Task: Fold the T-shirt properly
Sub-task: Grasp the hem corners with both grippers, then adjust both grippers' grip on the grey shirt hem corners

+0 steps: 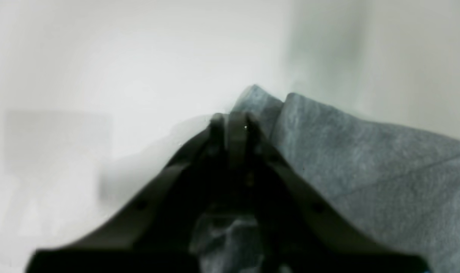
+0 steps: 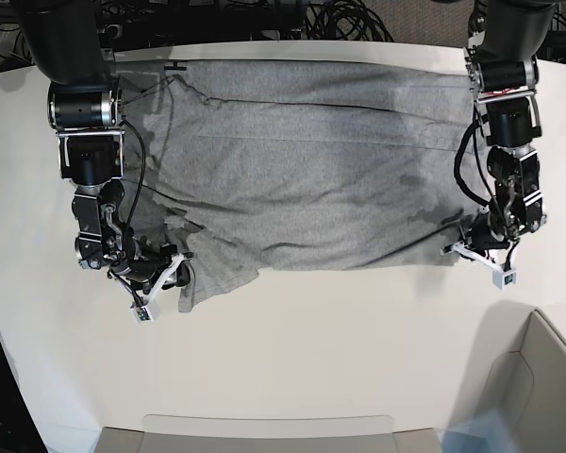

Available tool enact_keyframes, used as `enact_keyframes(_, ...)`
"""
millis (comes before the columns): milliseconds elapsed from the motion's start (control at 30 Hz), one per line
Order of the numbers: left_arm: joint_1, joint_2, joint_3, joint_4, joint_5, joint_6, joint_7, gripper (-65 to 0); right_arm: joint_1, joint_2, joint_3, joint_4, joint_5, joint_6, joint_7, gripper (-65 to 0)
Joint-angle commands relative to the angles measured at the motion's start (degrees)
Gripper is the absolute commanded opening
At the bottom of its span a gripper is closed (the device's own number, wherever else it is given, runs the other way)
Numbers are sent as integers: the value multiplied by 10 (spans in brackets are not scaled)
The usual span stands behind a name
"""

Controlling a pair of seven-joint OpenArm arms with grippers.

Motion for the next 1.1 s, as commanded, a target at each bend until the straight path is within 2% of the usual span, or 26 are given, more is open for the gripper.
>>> enact_keyframes(0,-16,-9,-1,7,-1,-4,-3,-650,-4,0,-4,-6,-33,1,-60,-466)
enact_keyframes(367,-17,-12,-7,10,-1,-4,-45,-650,-4,0,-4,-6,-33,1,-60,-466)
enact_keyframes(600,-47,-13,-8,10,-1,-4,-46,-650,-4,0,-4,-6,-33,1,-60,-466)
enact_keyframes(1067,-42,-13,-31,8,11,-2,-46,-650,-6,0,-4,-6,-33,1,-59,-466)
